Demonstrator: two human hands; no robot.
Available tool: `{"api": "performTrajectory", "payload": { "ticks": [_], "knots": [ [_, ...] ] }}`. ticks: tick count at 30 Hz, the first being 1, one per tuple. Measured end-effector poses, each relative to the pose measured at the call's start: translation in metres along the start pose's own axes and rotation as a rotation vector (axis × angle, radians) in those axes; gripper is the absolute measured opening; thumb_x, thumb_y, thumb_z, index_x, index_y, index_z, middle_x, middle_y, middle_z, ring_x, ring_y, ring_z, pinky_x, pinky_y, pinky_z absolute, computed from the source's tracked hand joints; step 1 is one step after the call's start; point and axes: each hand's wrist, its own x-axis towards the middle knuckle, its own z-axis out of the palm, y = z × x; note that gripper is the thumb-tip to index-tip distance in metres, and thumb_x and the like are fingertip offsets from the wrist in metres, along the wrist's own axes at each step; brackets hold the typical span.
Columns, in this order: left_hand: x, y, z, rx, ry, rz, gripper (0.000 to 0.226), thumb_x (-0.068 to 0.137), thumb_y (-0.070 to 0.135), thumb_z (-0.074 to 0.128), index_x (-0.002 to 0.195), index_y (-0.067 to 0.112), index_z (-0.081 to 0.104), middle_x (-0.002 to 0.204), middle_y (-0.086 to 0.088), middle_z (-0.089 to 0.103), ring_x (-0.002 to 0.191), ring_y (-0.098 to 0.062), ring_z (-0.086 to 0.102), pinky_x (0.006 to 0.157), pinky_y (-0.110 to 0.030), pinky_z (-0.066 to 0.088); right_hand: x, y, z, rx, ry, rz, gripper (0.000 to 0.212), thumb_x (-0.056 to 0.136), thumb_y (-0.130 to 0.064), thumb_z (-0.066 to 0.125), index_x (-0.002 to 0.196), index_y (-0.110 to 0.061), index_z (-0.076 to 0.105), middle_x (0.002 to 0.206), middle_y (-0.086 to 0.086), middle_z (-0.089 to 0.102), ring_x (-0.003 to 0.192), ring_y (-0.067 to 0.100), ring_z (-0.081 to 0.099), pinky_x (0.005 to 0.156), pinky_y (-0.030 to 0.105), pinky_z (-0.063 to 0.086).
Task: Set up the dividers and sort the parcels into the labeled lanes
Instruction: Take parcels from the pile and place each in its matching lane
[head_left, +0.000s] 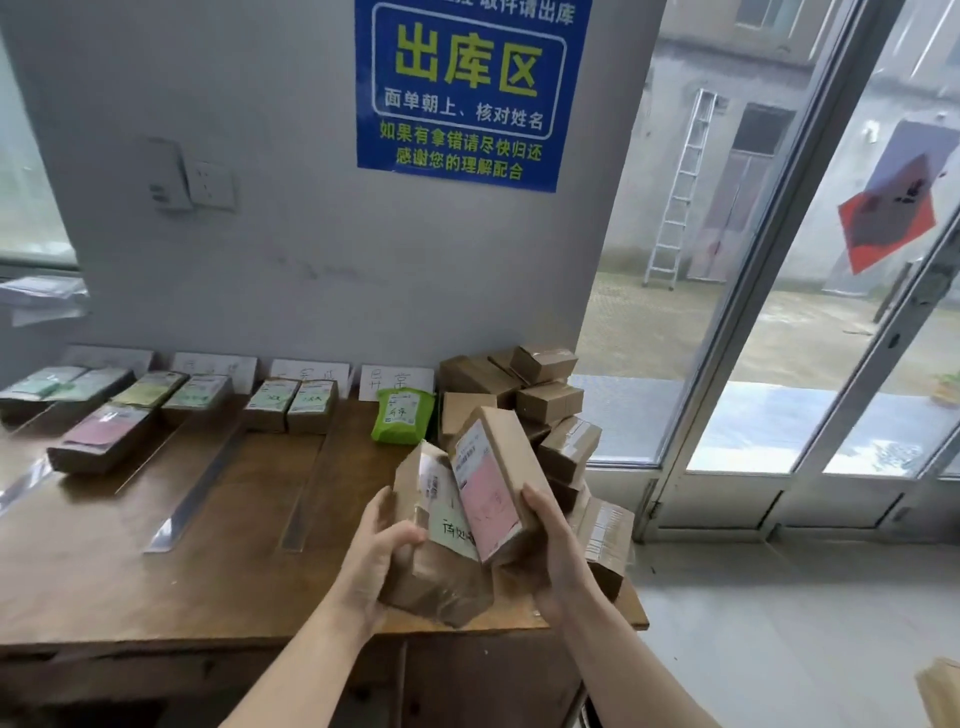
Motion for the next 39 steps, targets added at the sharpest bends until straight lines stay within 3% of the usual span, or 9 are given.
{"api": "performTrajectory", "payload": {
  "ticks": [6,12,17,22,26,28,31,35,39],
  "knots": [
    [-0.009,0.012,-0.037,-0.097,0.120,0.140,0.081,0.062,0.014,0.065,0.139,0.027,0.044,0.113,-0.016,0.070,0.096,-0.033,0.072,0.072,-0.043,0.057,0.009,0.012,0.031,0.141,-0.011,0.035,0.046,0.076,-0.047,0.064,0.111,-0.018,0.067,0.111,0.019,0.071,0.111,0.037,0.062,0.103,0.054,0.046],
    [-0.010,0.037,-0.081,-0.002,0.143,0.210,0.080,0.062,0.017,0.065,0.138,0.030,0.043,0.115,-0.013,0.067,0.095,-0.027,0.072,0.071,-0.039,0.058,0.022,0.024,0.071,0.014,0.019,-0.009,0.042,0.088,-0.043,0.059,0.119,-0.016,0.064,0.101,0.016,0.071,0.099,0.029,0.062,0.085,0.040,0.048],
    [-0.005,0.057,-0.119,0.039,0.171,0.242,0.083,0.062,0.020,0.068,0.139,0.032,0.041,0.123,-0.009,0.064,0.103,-0.025,0.069,0.078,-0.039,0.057,0.035,0.037,0.122,-0.126,0.077,-0.105,0.069,0.067,-0.065,0.071,0.126,-0.031,0.060,0.111,0.010,0.071,0.108,0.028,0.065,0.084,0.040,0.054],
    [0.004,0.077,-0.152,0.125,0.153,0.250,0.086,0.059,0.024,0.071,0.138,0.037,0.040,0.125,-0.001,0.061,0.111,-0.018,0.063,0.074,-0.024,0.055,0.046,0.046,0.164,-0.265,0.074,-0.215,0.105,0.042,-0.077,0.076,0.130,-0.026,0.051,0.116,0.003,0.068,0.104,0.020,0.068,0.088,0.046,0.058],
    [0.012,0.089,-0.186,0.148,0.162,0.259,0.087,0.057,0.023,0.072,0.137,0.038,0.040,0.126,-0.004,0.059,0.109,-0.021,0.064,0.072,-0.027,0.056,0.057,0.050,0.192,-0.349,0.085,-0.180,0.077,0.056,-0.061,0.072,0.120,-0.024,0.053,0.108,0.004,0.069,0.099,0.021,0.069,0.078,0.037,0.060],
    [0.014,0.096,-0.200,0.128,0.182,0.243,0.087,0.058,0.023,0.069,0.139,0.030,0.039,0.123,-0.007,0.060,0.099,-0.022,0.065,0.067,-0.026,0.055,0.063,0.057,0.207,-0.355,0.113,-0.161,0.059,0.070,-0.050,0.065,0.120,-0.021,0.055,0.102,0.006,0.071,0.099,0.023,0.068,0.087,0.044,0.058],
    [0.014,0.105,-0.220,0.069,0.239,0.201,0.086,0.056,0.020,0.064,0.138,0.016,0.037,0.108,-0.014,0.059,0.070,-0.019,0.058,0.044,-0.017,0.045,0.070,0.069,0.228,-0.397,0.136,-0.136,0.068,0.070,-0.056,0.055,0.127,-0.018,0.057,0.104,0.007,0.072,0.106,0.025,0.065,0.101,0.052,0.048],
    [0.022,0.111,-0.256,0.008,0.291,0.138,0.086,0.054,0.020,0.068,0.134,0.014,0.038,0.097,-0.013,0.065,0.078,-0.023,0.065,0.055,-0.025,0.051,0.077,0.080,0.253,-0.440,0.089,-0.112,0.065,0.082,-0.057,0.059,0.132,-0.017,0.054,0.110,0.005,0.071,0.109,0.022,0.063,0.100,0.044,0.048],
    [0.031,0.122,-0.289,-0.075,0.307,0.104,0.091,0.049,0.019,0.075,0.133,0.016,0.041,0.105,-0.018,0.073,0.101,-0.038,0.068,0.093,-0.054,0.052,0.092,0.084,0.275,-0.431,0.063,-0.128,0.044,0.093,-0.036,0.064,0.133,-0.022,0.049,0.108,0.004,0.070,0.103,0.018,0.066,0.088,0.036,0.054]
  ]
}}
